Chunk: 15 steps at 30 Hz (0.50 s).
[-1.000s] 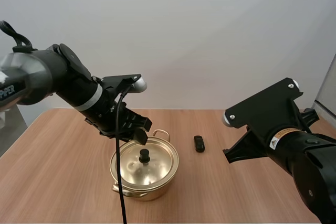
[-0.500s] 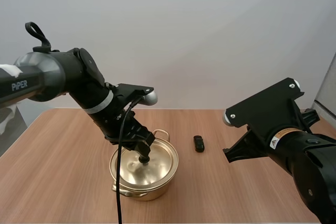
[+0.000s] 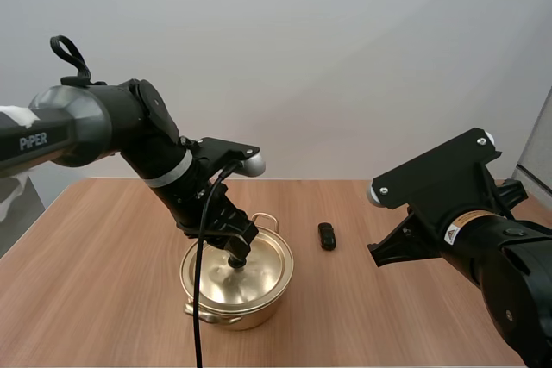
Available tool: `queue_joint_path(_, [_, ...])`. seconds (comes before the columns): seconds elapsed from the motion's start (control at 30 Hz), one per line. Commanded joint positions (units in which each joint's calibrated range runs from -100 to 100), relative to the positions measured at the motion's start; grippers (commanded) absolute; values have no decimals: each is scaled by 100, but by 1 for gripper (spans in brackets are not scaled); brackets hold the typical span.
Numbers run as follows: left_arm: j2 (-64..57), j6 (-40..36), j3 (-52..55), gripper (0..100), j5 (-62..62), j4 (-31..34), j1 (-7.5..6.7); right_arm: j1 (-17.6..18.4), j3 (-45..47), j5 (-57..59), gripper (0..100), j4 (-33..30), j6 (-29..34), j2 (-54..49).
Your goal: Open the pot, put the car inside, and close it
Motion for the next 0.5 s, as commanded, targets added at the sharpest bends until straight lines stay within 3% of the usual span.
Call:
queue_joint_path(0.0, [4, -21, 9, 70, -133, 4, -1, 1, -2, 4, 0, 10, -5, 6])
queue_joint_path(0.47, [324, 7, 9, 70, -214, -123, -1, 1, -2, 4, 0, 22, -15, 6])
